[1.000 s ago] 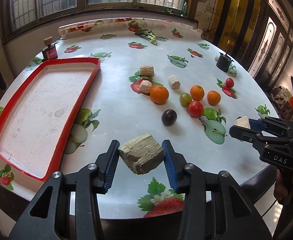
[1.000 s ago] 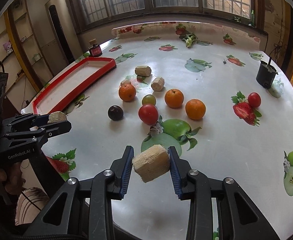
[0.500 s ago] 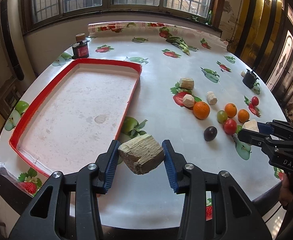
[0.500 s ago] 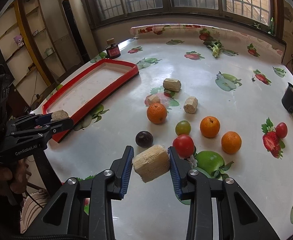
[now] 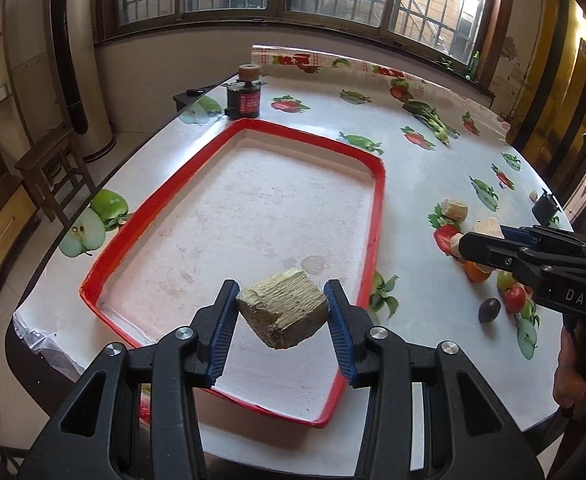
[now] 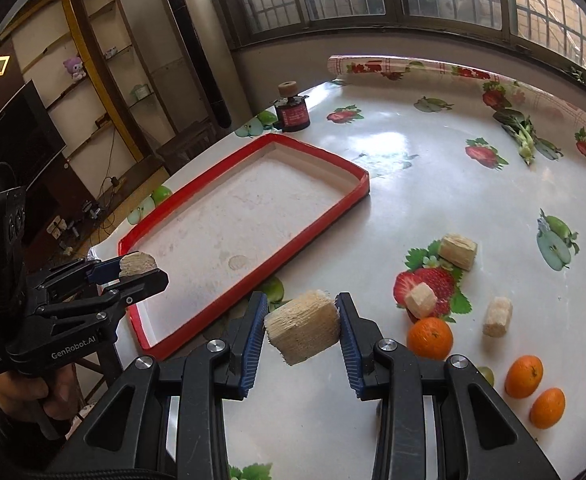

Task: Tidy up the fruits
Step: 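Carry the beige cube into the red tray and open the left gripper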

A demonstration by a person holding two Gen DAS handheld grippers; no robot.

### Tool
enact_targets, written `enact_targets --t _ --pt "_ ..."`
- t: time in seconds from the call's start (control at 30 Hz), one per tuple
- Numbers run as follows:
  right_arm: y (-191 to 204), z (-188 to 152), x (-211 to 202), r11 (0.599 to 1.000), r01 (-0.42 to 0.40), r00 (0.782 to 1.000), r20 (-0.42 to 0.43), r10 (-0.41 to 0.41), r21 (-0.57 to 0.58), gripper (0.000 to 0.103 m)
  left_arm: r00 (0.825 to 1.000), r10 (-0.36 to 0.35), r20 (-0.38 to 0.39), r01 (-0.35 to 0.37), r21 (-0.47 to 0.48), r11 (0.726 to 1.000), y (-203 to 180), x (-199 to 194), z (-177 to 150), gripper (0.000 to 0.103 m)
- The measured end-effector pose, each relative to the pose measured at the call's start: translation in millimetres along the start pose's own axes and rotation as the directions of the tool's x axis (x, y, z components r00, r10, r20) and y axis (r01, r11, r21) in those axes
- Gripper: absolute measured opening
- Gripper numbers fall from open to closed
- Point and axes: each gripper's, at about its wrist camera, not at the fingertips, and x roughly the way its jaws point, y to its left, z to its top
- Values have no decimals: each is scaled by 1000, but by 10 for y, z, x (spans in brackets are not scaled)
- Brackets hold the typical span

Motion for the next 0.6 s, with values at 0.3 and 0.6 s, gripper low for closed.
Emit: enact_targets --t 0.3,0.6 --pt "354 441 584 998 -48 998 -46 45 -50 36 997 70 -14 -71 -67 995 429 216 161 42" --pt "544 568 1148 996 -35 993 -119 24 -86 36 993 100 -58 -105 -80 991 602 457 172 42"
